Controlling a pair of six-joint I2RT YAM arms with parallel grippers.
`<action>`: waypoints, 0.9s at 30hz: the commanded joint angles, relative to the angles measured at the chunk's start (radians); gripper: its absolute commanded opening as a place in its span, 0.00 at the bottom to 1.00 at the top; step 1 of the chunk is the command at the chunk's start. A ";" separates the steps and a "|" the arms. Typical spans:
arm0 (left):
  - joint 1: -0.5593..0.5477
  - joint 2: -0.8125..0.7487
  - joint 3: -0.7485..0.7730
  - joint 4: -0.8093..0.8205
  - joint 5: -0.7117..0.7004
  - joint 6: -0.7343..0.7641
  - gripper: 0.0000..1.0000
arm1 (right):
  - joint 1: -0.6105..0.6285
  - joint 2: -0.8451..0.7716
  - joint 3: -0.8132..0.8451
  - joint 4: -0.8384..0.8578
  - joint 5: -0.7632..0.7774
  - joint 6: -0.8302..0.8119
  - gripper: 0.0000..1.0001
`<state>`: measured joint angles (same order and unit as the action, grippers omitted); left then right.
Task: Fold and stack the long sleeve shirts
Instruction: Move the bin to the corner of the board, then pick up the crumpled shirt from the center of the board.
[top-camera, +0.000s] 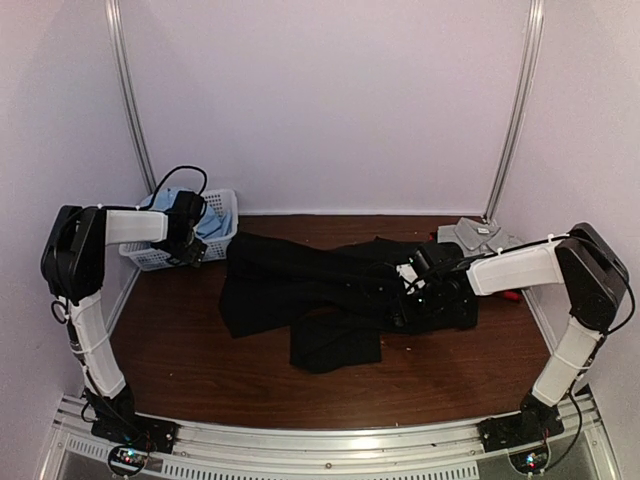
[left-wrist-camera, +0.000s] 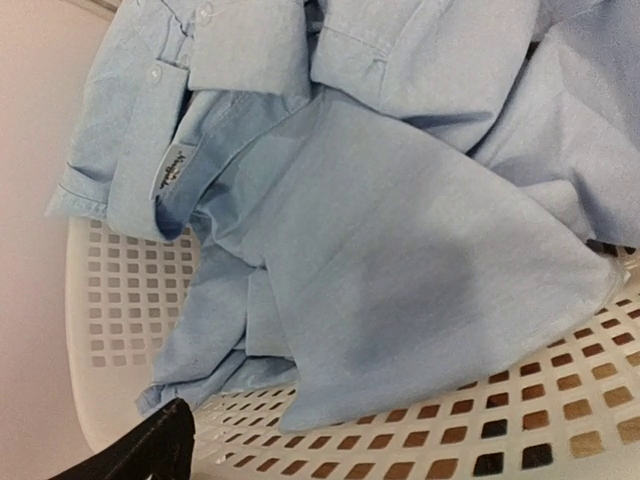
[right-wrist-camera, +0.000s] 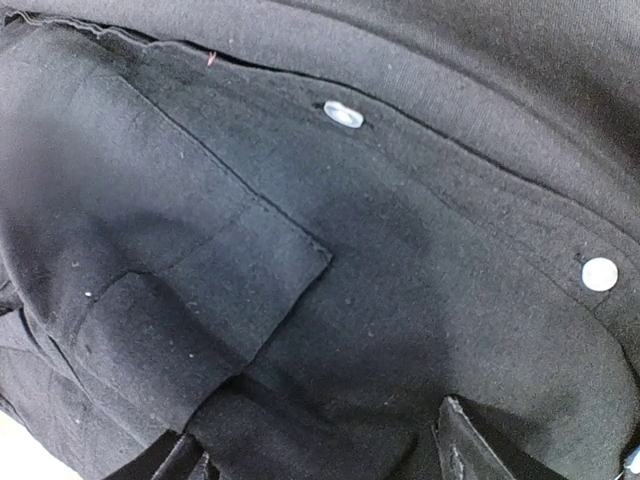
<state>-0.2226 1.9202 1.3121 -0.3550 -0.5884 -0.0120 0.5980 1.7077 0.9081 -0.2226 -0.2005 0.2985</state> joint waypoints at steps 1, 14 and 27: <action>0.042 0.043 0.048 0.035 -0.063 0.052 0.98 | 0.000 -0.024 0.021 -0.052 0.055 0.001 0.74; -0.112 -0.319 -0.118 0.124 0.256 -0.105 0.98 | 0.097 -0.136 -0.010 -0.133 0.159 0.059 0.77; -0.435 -0.478 -0.522 0.316 0.664 -0.214 0.92 | 0.094 -0.017 0.088 -0.237 0.242 -0.044 0.49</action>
<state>-0.5922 1.3941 0.8421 -0.1226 -0.0216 -0.2157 0.6960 1.6955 0.9398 -0.3931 -0.0456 0.2928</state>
